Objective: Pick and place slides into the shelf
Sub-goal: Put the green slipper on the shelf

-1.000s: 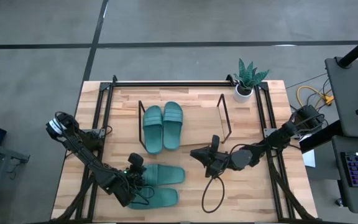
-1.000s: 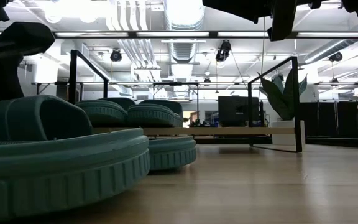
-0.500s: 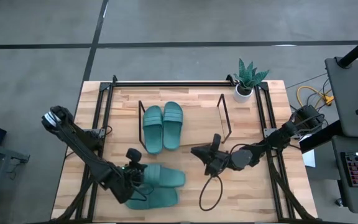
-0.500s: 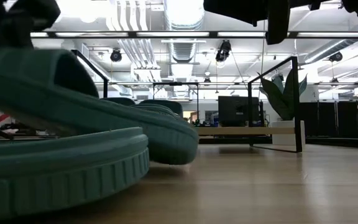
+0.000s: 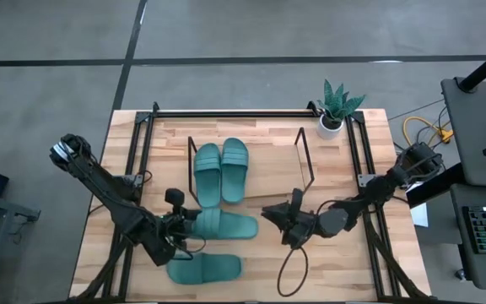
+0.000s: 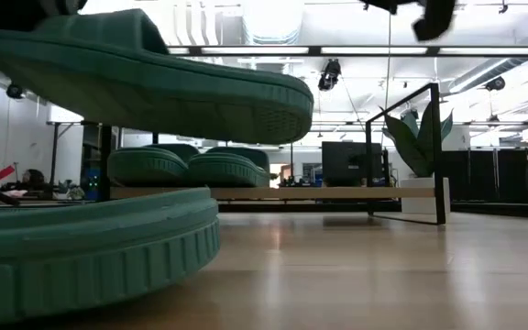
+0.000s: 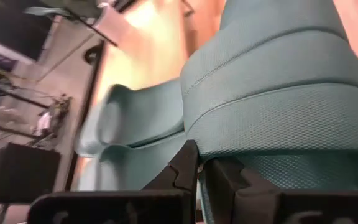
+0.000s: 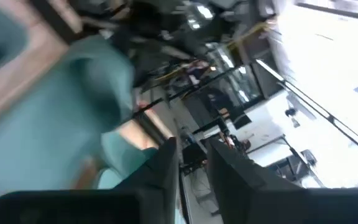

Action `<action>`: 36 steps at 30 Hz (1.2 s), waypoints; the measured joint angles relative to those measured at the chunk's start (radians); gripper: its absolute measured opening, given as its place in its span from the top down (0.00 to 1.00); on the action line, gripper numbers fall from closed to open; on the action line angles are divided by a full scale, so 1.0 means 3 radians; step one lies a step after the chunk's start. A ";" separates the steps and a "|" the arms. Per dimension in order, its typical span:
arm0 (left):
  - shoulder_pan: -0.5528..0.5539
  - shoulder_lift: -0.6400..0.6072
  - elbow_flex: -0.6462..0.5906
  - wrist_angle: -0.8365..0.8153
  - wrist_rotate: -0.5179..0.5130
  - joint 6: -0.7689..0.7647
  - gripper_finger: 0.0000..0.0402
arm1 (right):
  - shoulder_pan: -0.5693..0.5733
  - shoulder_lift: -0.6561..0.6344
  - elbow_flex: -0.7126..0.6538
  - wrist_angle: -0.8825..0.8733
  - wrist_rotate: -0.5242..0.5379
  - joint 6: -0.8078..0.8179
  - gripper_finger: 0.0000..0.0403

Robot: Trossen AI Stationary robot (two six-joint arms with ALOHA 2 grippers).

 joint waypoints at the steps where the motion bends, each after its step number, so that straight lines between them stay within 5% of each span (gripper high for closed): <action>1: 0.0019 -0.0007 0.0001 0.0001 -0.0058 -0.0001 1.00 | 0.0026 0.0001 0.0032 -0.0149 0.0009 0.0000 0.77; 9: 0.0188 -0.0003 0.0013 0.0000 -0.0352 0.0002 1.00 | 0.0193 0.0005 0.0545 -0.1672 0.0244 0.0700 0.50; 15: 0.0312 -0.0004 0.0131 0.0029 -0.0565 0.0013 1.00 | 0.0219 0.0004 0.0960 -0.2804 0.0251 0.1430 0.41; 27: 0.0485 -0.0006 0.0255 0.0809 -0.0760 0.0605 1.00 | 0.0223 0.0005 0.1044 -0.3041 0.0272 0.1469 0.41; 36: 0.0544 -0.0006 0.0254 0.1281 -0.0754 0.1060 1.00 | 0.0221 0.0005 0.1023 -0.3040 0.0774 0.1294 0.42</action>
